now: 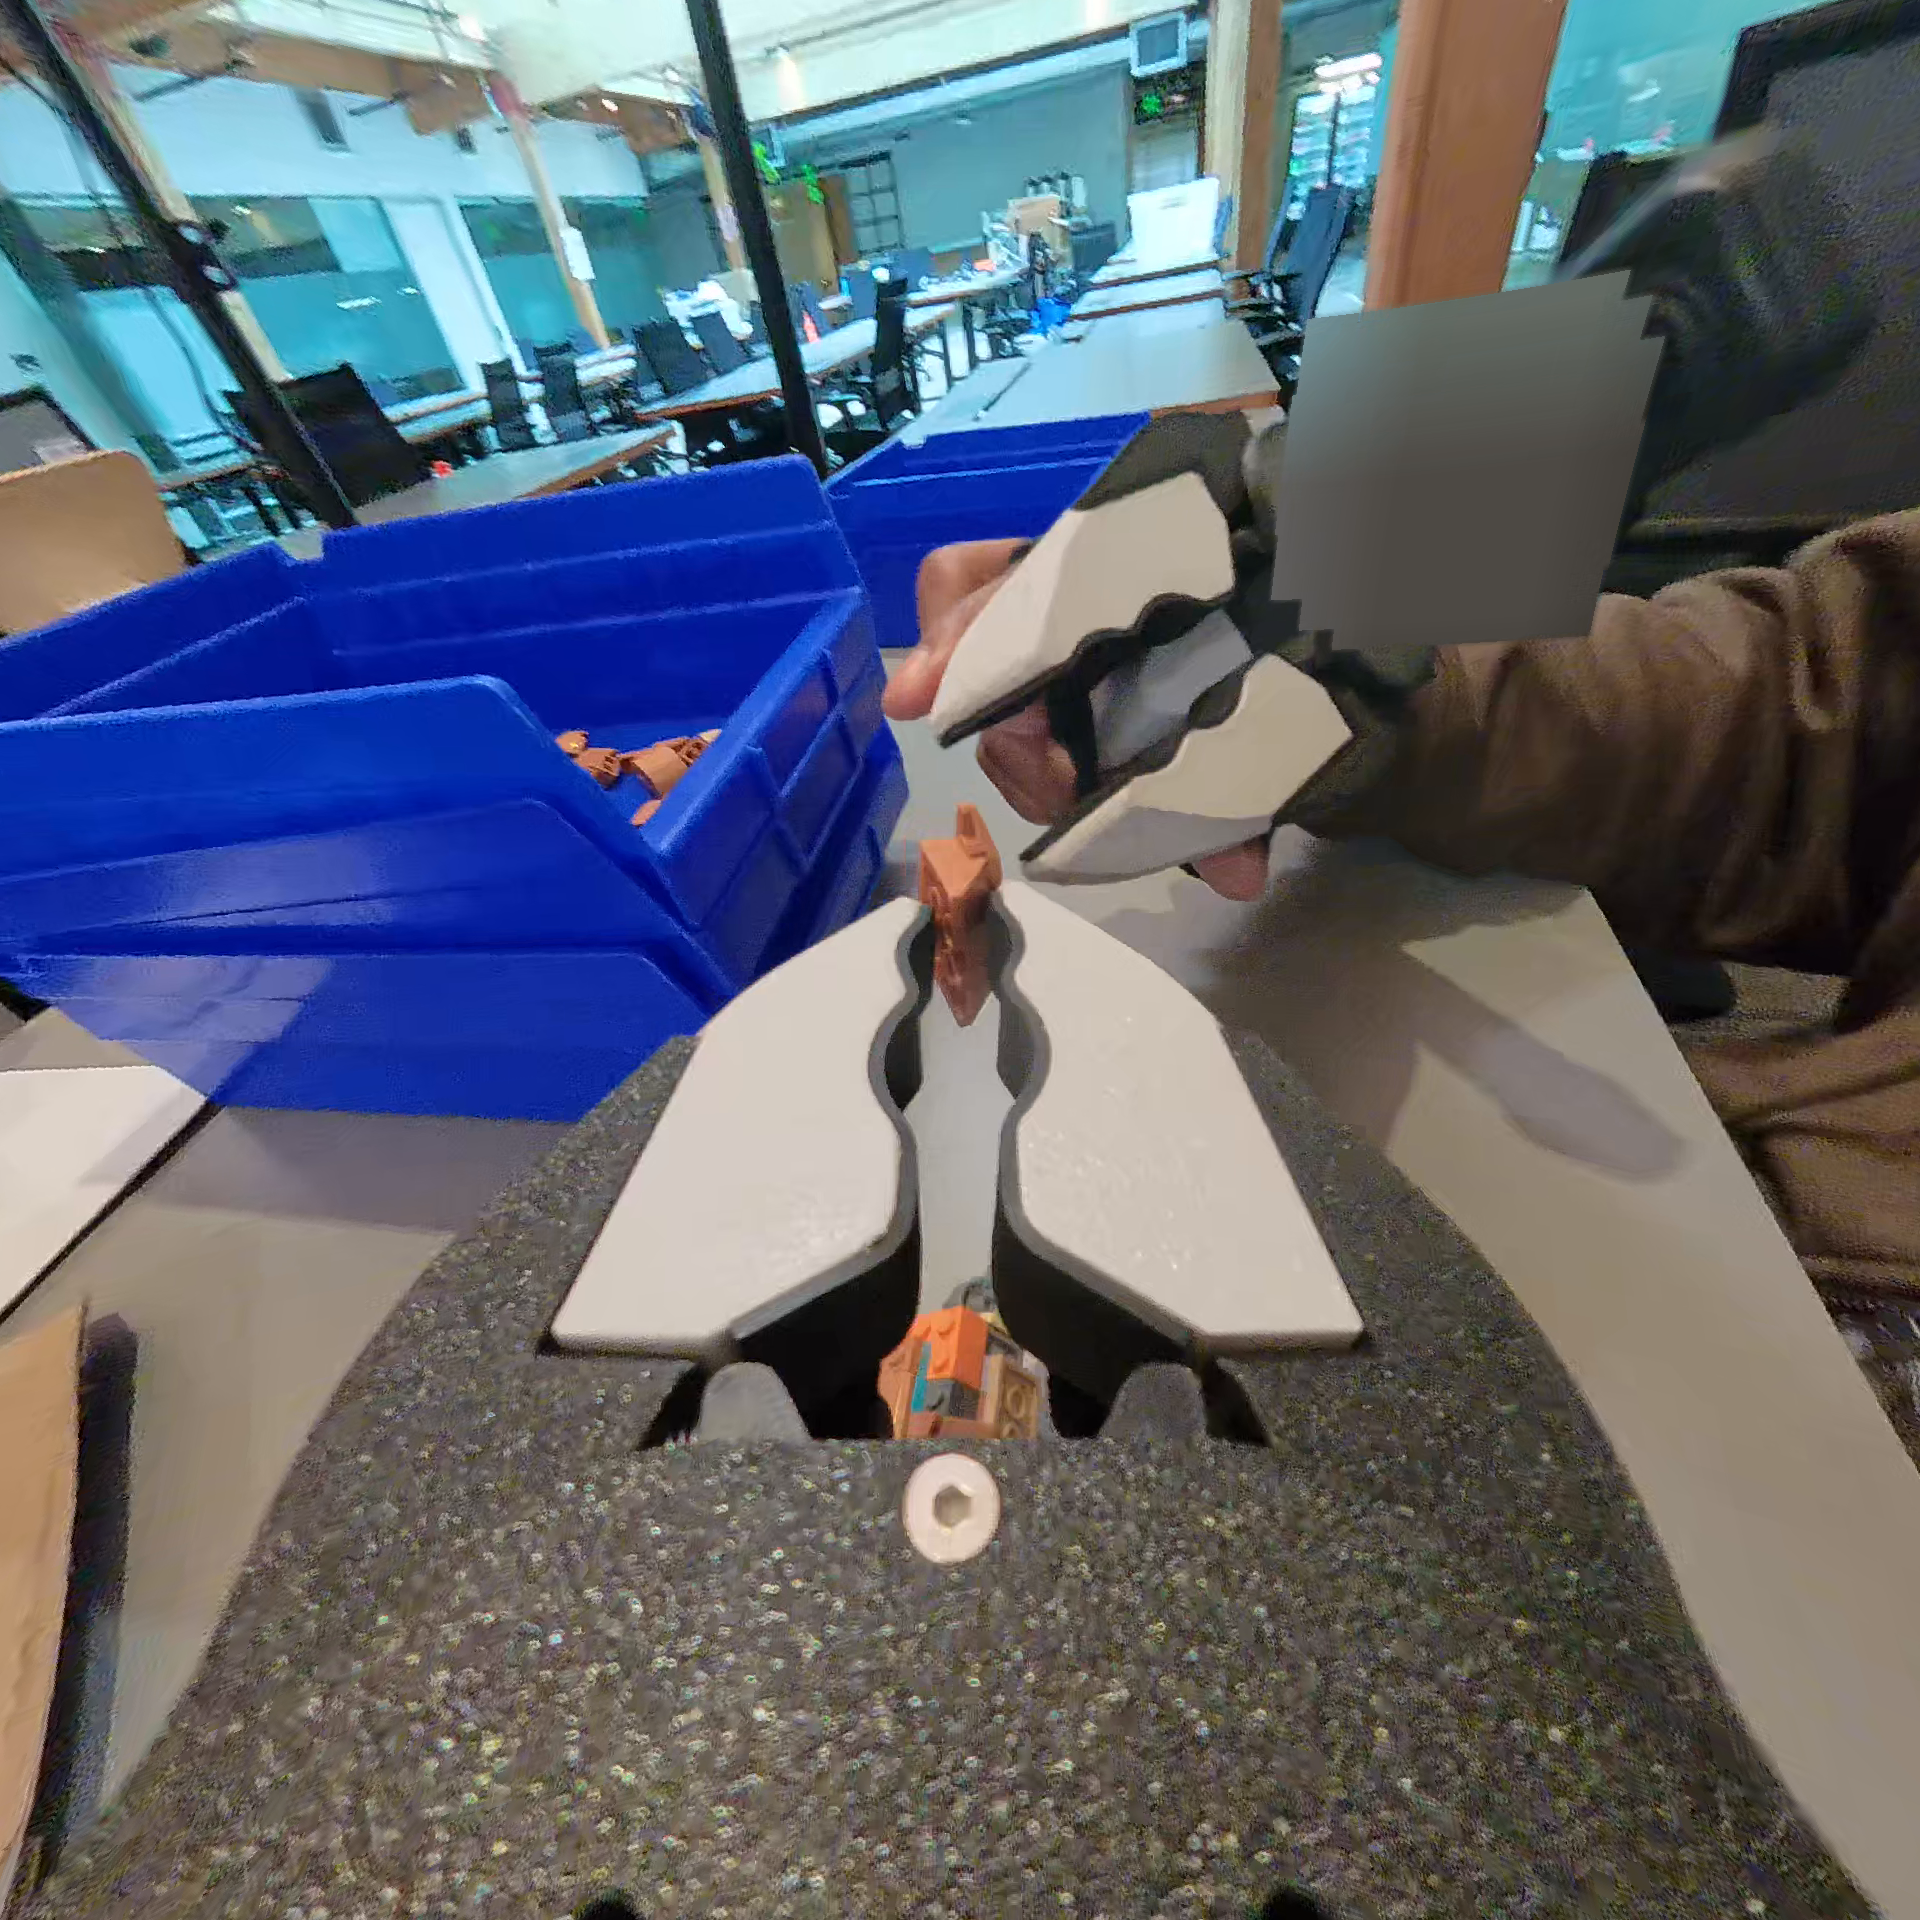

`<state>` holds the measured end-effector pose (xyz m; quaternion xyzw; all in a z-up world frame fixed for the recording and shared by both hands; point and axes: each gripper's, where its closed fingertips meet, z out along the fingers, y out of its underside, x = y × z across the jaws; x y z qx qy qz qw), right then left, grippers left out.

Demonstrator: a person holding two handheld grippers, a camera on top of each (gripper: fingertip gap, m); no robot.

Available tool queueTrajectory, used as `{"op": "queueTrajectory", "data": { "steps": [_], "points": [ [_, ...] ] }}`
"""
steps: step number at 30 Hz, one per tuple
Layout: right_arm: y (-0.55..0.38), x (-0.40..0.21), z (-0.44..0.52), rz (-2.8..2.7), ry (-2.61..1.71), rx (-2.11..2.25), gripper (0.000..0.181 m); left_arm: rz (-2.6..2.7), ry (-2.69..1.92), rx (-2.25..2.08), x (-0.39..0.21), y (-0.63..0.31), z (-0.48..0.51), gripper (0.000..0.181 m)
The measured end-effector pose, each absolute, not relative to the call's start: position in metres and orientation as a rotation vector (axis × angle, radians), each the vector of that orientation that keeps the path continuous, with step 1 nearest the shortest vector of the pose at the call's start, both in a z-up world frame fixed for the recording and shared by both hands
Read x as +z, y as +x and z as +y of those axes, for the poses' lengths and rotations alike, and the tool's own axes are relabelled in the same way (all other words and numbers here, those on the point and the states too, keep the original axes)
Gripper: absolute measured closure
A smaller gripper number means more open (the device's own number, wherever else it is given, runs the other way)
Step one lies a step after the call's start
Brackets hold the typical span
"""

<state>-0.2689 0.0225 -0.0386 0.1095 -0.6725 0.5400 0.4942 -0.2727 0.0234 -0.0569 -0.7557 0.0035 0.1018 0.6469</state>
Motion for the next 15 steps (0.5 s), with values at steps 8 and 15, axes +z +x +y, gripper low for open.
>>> {"op": "queueTrajectory", "data": {
  "steps": [8,15],
  "points": [
    [-0.250,-0.049,0.015,-1.773,0.352,1.465,0.165,0.166,-1.791,0.106,-0.071,-0.250,0.022,0.172],
    [-0.237,-0.060,0.010,-1.868,0.425,1.506,0.166,0.222,-1.808,0.007,-0.076,-0.238,0.018,0.172]
  ]
}}
